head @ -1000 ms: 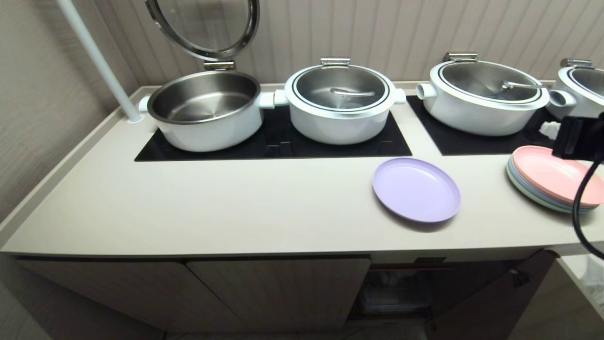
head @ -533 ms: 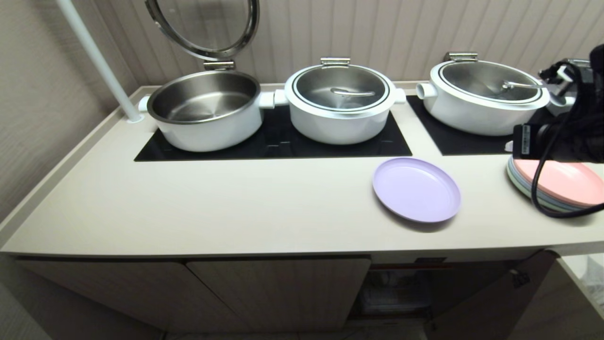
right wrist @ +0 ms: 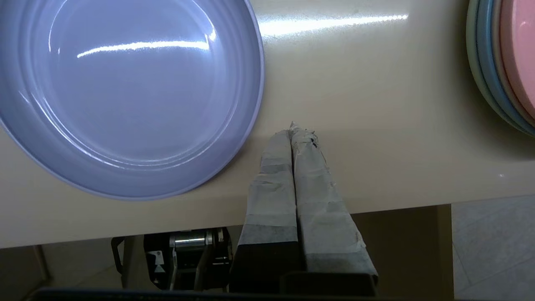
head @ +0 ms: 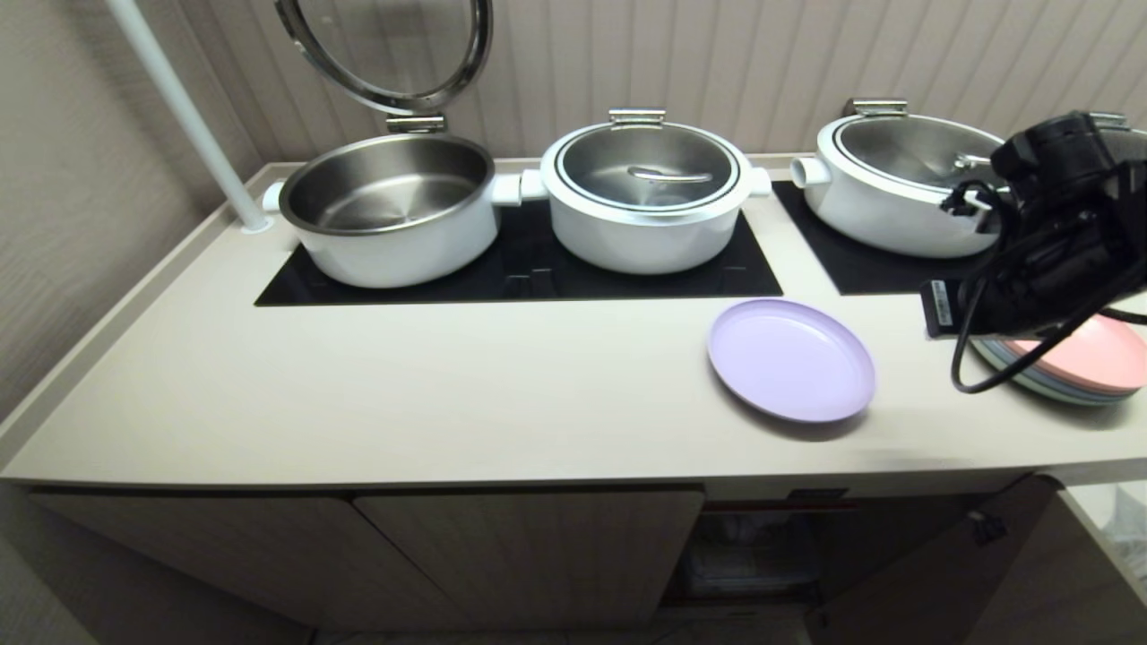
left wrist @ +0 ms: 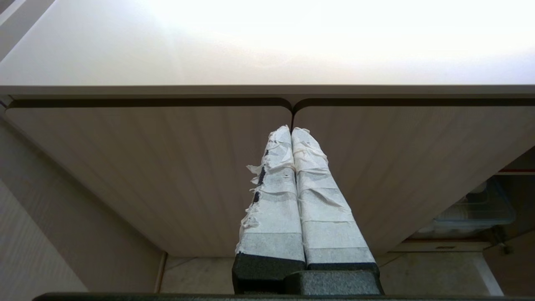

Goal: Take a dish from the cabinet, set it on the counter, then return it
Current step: Pick up the plate from the table

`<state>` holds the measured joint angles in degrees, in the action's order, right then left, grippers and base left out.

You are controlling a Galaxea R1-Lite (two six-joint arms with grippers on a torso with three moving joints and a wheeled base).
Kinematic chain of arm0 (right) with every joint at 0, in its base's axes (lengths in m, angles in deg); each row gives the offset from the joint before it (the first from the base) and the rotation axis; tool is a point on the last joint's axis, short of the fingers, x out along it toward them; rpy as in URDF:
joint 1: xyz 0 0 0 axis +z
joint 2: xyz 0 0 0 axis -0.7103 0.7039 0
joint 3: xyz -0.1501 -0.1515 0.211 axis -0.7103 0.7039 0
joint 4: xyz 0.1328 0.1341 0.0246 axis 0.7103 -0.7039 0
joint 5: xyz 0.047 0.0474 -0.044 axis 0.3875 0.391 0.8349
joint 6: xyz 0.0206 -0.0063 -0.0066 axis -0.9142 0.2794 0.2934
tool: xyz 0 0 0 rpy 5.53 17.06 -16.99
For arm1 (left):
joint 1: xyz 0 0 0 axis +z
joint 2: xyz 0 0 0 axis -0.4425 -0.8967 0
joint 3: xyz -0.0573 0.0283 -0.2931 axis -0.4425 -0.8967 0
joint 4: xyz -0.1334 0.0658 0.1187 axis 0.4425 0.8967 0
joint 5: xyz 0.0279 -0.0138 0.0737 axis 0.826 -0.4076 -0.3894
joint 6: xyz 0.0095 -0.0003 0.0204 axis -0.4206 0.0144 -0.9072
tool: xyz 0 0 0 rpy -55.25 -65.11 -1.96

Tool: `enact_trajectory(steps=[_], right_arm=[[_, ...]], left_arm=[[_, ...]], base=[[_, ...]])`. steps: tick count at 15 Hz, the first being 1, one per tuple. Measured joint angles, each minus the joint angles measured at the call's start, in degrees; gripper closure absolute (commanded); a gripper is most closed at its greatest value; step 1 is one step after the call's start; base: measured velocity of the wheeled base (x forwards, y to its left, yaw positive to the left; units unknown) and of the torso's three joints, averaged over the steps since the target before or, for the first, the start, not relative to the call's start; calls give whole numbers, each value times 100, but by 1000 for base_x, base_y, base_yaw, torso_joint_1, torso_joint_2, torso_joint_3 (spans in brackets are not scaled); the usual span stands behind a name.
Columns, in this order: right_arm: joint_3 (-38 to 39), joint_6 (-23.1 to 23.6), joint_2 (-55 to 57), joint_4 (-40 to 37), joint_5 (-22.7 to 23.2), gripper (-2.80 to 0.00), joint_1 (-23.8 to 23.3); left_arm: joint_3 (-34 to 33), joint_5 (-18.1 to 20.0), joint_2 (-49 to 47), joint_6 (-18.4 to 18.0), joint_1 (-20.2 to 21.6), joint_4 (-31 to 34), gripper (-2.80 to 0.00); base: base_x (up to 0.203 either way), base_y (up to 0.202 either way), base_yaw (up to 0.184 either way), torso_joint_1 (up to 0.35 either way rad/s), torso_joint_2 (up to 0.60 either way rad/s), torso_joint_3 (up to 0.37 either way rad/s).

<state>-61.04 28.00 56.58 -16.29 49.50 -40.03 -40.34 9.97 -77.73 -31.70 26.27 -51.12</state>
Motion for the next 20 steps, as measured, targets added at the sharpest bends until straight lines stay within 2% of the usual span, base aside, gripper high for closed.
enact_trajectory(steps=[5, 8, 10, 12, 17, 18, 20], right_arm=[[-458, -127, 548, -17, 8, 0, 2], [-511, -167, 709, -17, 241, 0, 11], [-518, -382, 752, -15, 404, 0, 11], [-520, -533, 777, -17, 457, 0, 11], [-510, -541, 847, -15, 461, 0, 43], [-508, -549, 855, -15, 463, -280, 57], [-499, -683, 883, -16, 460, -280, 86]], left_arm=[[0, 0, 0, 2, 0, 0, 0], [0, 0, 0, 2, 0, 0, 0], [0, 0, 0, 2, 0, 0, 0], [0, 0, 0, 5, 0, 0, 0], [0, 2, 0, 2, 0, 0, 0], [0, 0, 0, 2, 0, 0, 0], [0, 0, 0, 2, 0, 0, 0]], base=[[0, 0, 0, 0, 0, 0], [0, 0, 0, 0, 0, 0], [0, 0, 0, 0, 0, 0], [0, 0, 0, 0, 0, 0], [0, 0, 0, 0, 0, 0], [0, 0, 0, 0, 0, 0], [0, 0, 0, 0, 0, 0]])
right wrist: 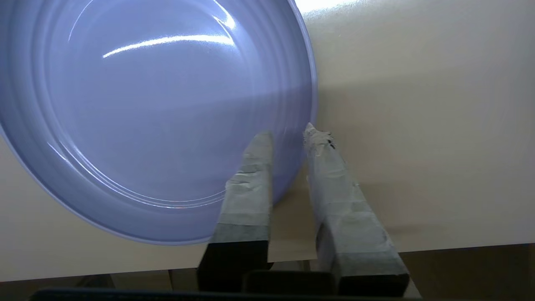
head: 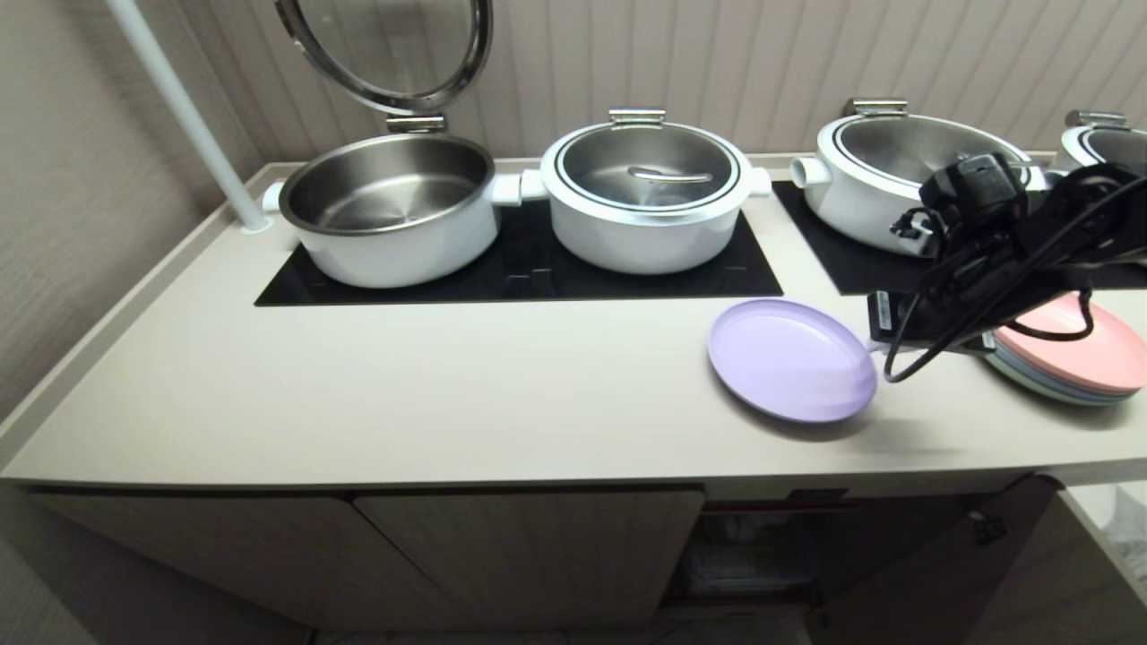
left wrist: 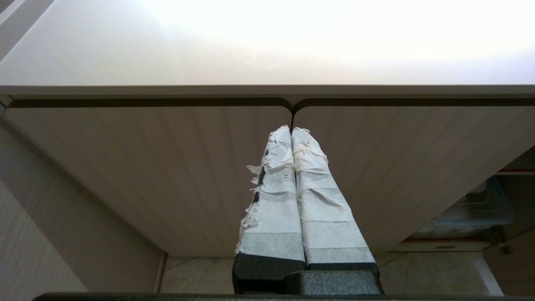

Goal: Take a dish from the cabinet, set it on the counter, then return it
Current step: Pick up the plate from the table

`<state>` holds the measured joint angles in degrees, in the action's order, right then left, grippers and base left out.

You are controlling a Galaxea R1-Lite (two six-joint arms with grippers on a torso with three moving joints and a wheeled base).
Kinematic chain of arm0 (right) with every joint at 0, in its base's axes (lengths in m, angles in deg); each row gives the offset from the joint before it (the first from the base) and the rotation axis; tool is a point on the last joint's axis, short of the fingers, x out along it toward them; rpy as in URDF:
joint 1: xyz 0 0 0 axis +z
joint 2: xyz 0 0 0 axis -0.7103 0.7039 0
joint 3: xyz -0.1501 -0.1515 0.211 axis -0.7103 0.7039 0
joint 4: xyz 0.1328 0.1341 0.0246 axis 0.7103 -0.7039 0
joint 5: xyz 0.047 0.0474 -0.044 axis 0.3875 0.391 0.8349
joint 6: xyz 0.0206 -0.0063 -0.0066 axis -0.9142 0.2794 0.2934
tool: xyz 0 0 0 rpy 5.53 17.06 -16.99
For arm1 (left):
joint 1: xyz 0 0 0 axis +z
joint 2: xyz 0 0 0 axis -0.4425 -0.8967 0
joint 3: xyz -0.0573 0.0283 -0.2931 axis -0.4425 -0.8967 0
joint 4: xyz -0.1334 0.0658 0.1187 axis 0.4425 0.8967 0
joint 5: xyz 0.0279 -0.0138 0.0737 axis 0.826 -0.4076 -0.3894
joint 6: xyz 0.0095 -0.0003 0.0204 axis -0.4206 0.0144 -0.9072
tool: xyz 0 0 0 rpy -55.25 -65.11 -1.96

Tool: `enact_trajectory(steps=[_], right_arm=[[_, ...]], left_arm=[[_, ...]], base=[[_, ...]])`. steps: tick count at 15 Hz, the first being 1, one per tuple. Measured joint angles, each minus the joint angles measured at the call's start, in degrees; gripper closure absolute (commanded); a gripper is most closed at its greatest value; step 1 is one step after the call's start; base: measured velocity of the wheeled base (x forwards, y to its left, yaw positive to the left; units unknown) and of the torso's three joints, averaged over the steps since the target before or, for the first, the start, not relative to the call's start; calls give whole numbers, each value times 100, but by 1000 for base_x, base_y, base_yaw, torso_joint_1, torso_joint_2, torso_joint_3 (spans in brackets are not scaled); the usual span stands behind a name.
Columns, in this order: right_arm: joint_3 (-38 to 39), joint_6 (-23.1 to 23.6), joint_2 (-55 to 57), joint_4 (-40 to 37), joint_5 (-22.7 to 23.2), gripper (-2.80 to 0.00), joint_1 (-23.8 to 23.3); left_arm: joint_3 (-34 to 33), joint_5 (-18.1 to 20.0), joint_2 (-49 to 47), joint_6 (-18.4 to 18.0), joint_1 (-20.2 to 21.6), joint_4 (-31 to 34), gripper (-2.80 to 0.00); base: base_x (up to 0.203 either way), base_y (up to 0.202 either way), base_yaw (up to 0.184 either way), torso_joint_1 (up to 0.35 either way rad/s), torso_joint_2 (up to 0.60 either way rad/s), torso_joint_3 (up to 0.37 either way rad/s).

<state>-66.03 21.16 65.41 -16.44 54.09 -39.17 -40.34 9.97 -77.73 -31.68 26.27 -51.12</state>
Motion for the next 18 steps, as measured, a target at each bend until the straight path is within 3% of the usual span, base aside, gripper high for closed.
enact_trajectory(steps=[18], right_arm=[[-17, -105, 399, 90, -7, -280, -14]], left_arm=[[0, 0, 0, 0, 0, 1, 0]], base=[[0, 0, 0, 0, 0, 0]])
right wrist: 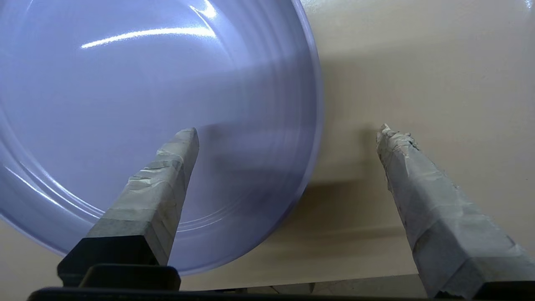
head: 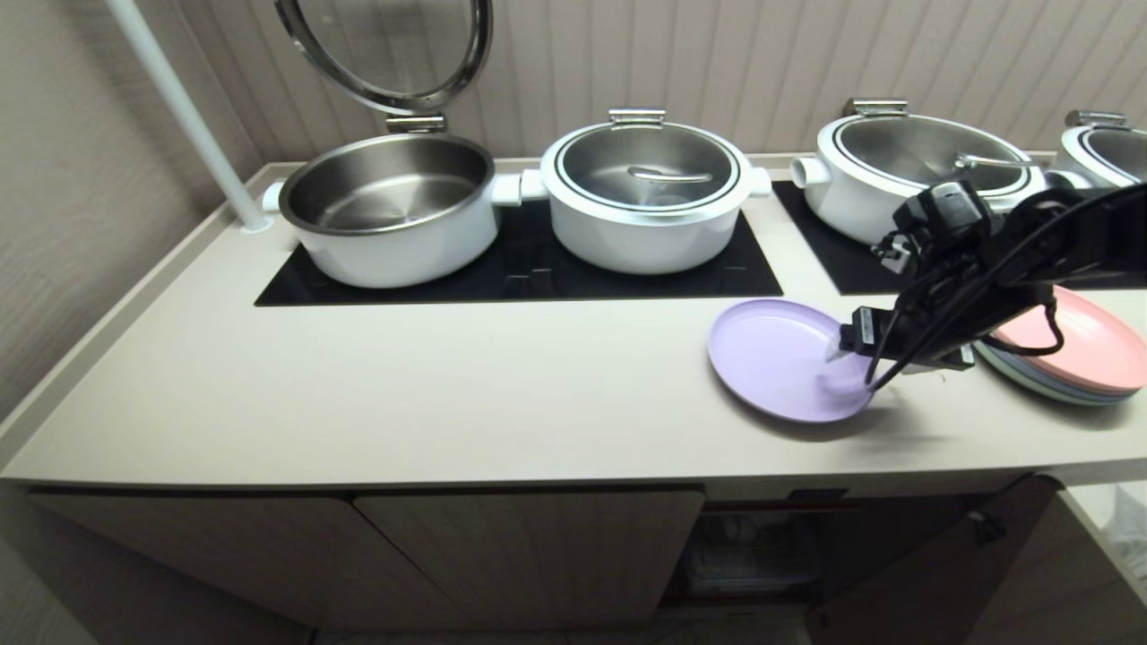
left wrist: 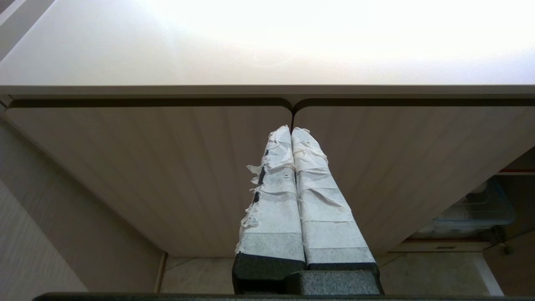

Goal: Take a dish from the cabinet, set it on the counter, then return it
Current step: Pick up the plate from the table

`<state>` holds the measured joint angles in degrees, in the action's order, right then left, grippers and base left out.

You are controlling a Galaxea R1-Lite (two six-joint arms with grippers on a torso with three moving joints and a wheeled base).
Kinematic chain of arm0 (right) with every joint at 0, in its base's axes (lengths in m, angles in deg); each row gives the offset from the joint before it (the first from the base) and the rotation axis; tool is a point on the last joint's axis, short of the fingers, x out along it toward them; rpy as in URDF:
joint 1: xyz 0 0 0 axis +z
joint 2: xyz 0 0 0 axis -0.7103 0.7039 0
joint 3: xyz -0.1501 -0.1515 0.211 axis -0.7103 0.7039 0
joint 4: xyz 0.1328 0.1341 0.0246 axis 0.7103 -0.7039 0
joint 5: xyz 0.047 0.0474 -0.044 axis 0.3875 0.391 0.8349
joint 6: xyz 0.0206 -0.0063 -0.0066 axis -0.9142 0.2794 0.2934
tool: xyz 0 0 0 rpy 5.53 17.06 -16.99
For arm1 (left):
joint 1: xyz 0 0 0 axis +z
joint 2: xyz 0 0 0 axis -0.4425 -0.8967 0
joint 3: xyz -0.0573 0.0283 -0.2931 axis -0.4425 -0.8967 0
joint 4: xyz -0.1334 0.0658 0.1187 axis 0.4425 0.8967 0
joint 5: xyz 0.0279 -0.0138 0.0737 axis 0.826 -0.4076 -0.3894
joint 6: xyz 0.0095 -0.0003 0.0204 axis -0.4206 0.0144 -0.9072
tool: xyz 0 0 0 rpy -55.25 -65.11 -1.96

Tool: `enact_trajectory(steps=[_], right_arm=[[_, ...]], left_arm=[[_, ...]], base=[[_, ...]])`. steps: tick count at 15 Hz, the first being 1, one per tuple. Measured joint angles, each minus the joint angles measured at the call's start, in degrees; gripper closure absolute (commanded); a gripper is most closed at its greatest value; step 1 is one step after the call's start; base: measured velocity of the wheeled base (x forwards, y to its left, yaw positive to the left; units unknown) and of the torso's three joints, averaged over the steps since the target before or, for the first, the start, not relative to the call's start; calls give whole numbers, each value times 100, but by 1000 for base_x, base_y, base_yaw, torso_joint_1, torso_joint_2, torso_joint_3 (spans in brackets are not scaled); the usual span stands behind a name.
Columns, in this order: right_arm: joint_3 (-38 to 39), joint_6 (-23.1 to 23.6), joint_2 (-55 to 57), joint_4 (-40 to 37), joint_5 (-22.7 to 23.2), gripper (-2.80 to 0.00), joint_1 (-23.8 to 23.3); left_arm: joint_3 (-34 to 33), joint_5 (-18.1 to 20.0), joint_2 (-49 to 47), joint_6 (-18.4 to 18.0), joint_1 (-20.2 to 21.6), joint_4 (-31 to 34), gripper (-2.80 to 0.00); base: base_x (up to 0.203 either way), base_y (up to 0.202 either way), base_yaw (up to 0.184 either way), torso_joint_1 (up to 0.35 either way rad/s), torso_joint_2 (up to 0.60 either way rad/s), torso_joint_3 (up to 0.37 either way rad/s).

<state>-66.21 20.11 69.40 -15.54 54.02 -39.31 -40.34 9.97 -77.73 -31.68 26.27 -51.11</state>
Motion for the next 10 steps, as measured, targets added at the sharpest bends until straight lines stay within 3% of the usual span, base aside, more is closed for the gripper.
enact_trajectory(steps=[10], right_arm=[[-257, -93, 369, 283, -2, -280, -2]], left_arm=[[0, 0, 0, 0, 0, 1, 0]], base=[[0, 0, 0, 0, 0, 0]])
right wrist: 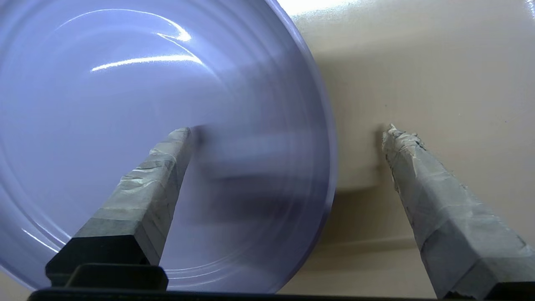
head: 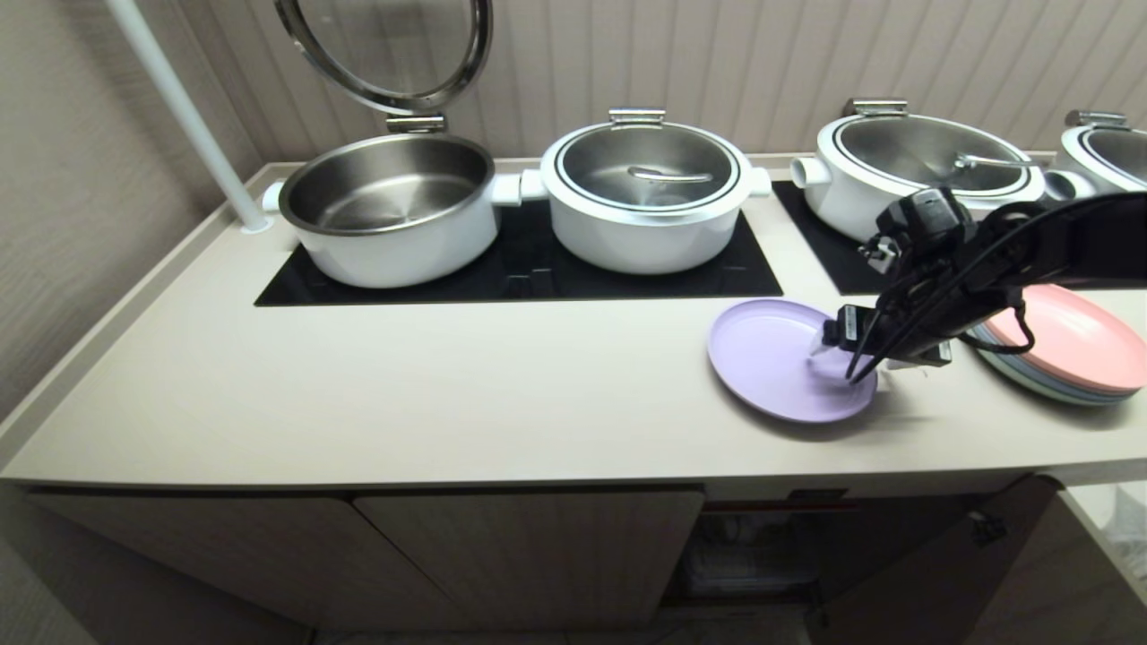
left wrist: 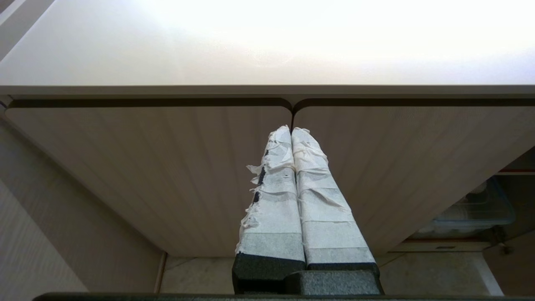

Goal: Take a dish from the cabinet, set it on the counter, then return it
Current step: Pick up the plate from the table

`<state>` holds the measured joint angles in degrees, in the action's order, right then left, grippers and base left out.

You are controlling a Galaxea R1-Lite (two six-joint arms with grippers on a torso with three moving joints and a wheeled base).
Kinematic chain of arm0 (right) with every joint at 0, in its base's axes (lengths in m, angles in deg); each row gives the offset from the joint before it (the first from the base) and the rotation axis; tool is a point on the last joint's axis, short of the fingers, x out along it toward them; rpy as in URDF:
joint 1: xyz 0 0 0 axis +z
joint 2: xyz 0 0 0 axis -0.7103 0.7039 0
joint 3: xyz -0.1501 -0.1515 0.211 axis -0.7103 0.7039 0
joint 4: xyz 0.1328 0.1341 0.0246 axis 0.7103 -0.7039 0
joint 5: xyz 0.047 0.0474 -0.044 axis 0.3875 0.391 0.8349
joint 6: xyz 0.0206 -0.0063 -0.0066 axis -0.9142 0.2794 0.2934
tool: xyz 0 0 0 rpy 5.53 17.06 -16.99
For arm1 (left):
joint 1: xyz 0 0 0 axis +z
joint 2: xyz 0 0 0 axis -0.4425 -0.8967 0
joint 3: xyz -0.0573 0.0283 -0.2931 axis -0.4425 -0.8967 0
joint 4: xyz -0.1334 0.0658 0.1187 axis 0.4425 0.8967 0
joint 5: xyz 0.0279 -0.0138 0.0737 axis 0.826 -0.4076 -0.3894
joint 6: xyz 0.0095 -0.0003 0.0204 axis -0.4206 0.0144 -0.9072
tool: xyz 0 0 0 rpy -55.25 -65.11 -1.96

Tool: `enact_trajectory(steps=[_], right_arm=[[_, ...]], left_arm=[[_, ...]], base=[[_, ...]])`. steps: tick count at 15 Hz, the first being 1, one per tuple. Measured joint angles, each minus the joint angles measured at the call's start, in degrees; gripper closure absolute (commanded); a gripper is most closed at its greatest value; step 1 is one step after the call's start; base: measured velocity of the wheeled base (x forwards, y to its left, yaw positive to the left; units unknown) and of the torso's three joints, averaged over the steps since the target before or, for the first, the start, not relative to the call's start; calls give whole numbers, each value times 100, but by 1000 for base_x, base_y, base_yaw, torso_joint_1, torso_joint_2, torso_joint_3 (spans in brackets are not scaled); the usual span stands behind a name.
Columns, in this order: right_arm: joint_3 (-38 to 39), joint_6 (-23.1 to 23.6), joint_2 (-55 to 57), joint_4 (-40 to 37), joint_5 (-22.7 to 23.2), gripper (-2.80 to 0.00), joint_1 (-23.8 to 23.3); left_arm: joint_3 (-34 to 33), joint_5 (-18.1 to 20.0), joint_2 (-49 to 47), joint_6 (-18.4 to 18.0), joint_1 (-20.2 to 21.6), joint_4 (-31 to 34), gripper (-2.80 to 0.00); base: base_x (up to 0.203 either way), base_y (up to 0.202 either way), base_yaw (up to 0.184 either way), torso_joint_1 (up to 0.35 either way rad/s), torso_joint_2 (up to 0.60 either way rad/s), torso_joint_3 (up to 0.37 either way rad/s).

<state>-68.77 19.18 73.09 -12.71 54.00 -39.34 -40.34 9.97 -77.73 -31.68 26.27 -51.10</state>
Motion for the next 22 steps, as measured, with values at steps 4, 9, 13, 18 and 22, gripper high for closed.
enact_trajectory(steps=[4, 9, 13, 18, 22], right_arm=[[-66, 2, 74, 12, 2, -280, 2], [-69, 13, 101, 20, 1, -280, 3], [-62, 13, 133, 25, -6, -280, 11], [-54, 16, 148, 44, -6, 0, 11], [-58, 13, 155, 80, -4, 0, 22]], left_arm=[[0, 0, 0, 0, 0, -2, 0], [0, 0, 0, -2, 0, -2, 0], [0, 0, 0, 0, 0, -2, 0], [0, 0, 0, 0, 0, -2, 0], [0, 0, 0, -2, 0, -1, 0]], base=[[0, 0, 0, 0, 0, 0], [0, 0, 0, 0, 0, 0], [0, 0, 0, 0, 0, 0], [0, 0, 0, 0, 0, 0], [0, 0, 0, 0, 0, 0]])
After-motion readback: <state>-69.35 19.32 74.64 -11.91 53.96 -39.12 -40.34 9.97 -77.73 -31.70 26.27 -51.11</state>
